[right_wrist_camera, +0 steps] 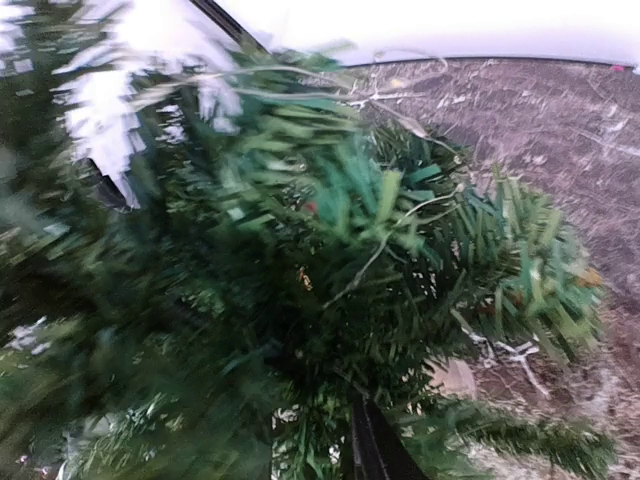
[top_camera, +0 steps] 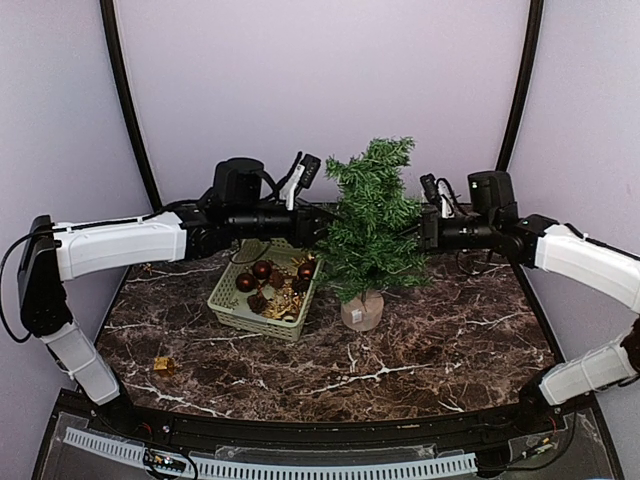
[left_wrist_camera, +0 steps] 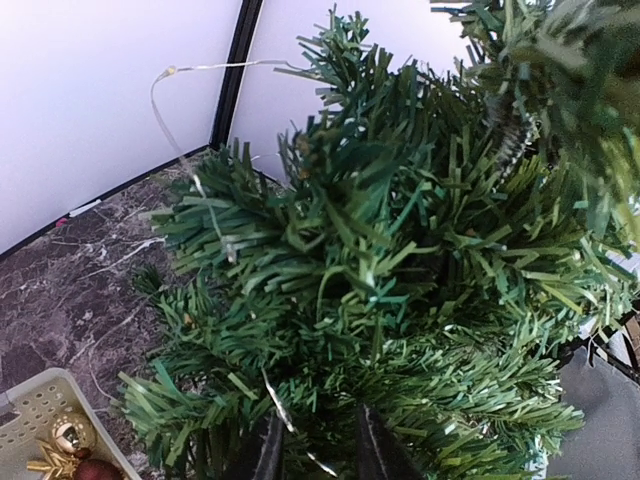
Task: Decorate the small christmas tree
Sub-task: Wrap the side of the string light in the gap of the branches.
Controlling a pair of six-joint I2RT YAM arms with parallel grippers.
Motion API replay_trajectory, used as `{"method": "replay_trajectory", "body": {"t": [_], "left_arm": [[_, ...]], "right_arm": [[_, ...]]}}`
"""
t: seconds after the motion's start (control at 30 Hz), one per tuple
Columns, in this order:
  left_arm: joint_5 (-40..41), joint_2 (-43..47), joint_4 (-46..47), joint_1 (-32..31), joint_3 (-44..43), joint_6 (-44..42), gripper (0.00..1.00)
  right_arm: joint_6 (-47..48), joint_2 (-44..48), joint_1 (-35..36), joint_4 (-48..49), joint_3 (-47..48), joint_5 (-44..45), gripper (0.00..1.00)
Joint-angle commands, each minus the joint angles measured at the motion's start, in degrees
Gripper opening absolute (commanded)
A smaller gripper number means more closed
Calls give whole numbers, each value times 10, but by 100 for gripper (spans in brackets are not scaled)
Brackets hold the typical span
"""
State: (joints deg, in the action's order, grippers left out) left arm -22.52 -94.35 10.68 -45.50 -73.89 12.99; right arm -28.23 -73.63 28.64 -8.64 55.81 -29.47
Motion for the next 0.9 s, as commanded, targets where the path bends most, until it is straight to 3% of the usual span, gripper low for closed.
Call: {"method": "replay_trajectory", "body": {"t": [0.0, 0.23, 0.4, 0.5, 0.6, 0.87], "left_arm": [[39, 47, -6, 4, 0, -17, 27], [62, 63, -8, 6, 7, -13, 32], [66, 72, -9, 7, 10, -11, 34], [67, 77, -11, 8, 11, -11, 34], [69, 84, -12, 8, 15, -10, 34], [79, 106, -10, 8, 25, 7, 35]], "right_arm": [[23, 66, 3, -66, 9, 50, 30], [39, 143, 1, -157, 11, 125, 48], [52, 176, -3, -197, 21, 160, 75], [52, 198, -8, -208, 29, 184, 86], [46, 222, -14, -203, 38, 199, 91], [-31, 276, -21, -130, 26, 260, 91]]}}
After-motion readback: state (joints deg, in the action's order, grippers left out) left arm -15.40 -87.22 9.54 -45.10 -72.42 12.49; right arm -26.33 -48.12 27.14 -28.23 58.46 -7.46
